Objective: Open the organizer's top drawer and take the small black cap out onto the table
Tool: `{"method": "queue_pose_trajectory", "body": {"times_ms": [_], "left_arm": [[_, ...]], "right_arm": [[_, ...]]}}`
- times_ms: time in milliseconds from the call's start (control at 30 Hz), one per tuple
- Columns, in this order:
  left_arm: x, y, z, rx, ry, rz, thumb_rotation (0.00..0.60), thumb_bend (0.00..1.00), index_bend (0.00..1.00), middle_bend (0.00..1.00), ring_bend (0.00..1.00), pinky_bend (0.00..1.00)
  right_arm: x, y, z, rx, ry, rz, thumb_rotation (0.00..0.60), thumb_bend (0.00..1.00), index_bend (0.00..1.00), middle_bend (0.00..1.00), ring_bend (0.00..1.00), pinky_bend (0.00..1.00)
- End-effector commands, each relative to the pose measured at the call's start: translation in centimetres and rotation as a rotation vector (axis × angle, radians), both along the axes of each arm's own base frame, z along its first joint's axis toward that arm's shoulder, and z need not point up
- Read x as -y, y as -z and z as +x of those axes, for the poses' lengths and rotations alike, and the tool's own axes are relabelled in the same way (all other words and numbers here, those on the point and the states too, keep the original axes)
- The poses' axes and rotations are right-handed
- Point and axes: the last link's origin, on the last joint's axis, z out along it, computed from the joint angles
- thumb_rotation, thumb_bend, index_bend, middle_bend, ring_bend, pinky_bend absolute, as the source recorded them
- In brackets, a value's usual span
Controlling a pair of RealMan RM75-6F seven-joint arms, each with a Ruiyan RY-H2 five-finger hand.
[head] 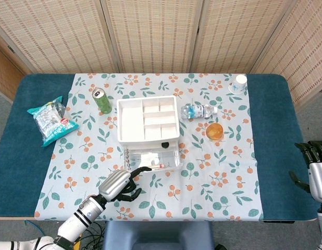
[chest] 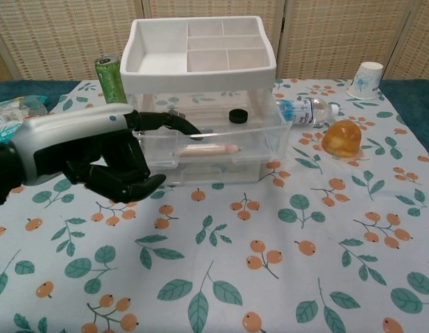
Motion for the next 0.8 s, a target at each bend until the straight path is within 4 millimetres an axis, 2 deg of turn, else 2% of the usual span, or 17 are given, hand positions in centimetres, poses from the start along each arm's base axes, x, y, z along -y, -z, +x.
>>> {"method": "queue_pose_trajectory", "body": {"times_ms": [33,800], "left_arm": [[0.3,-0.1,0.0,0.004,0.007,-0.006,0.600,0.50,0.18,1.00,1.00,1.00],[1.5,0.2,-0.1,-0.009,0.034,-0.048,0.600,0.50,0.18,1.00,1.00,1.00]], "right_arm": [[0.0,0.0,0.0,0.001,0.001,-0.001,0.600,0.26,0.16,0.21,0.16,0.23],[-0.1,0.0,-0.3,0.004,0.010,-0.003,0.600,0.26,0.16,0.21,0.16,0.23]]}}
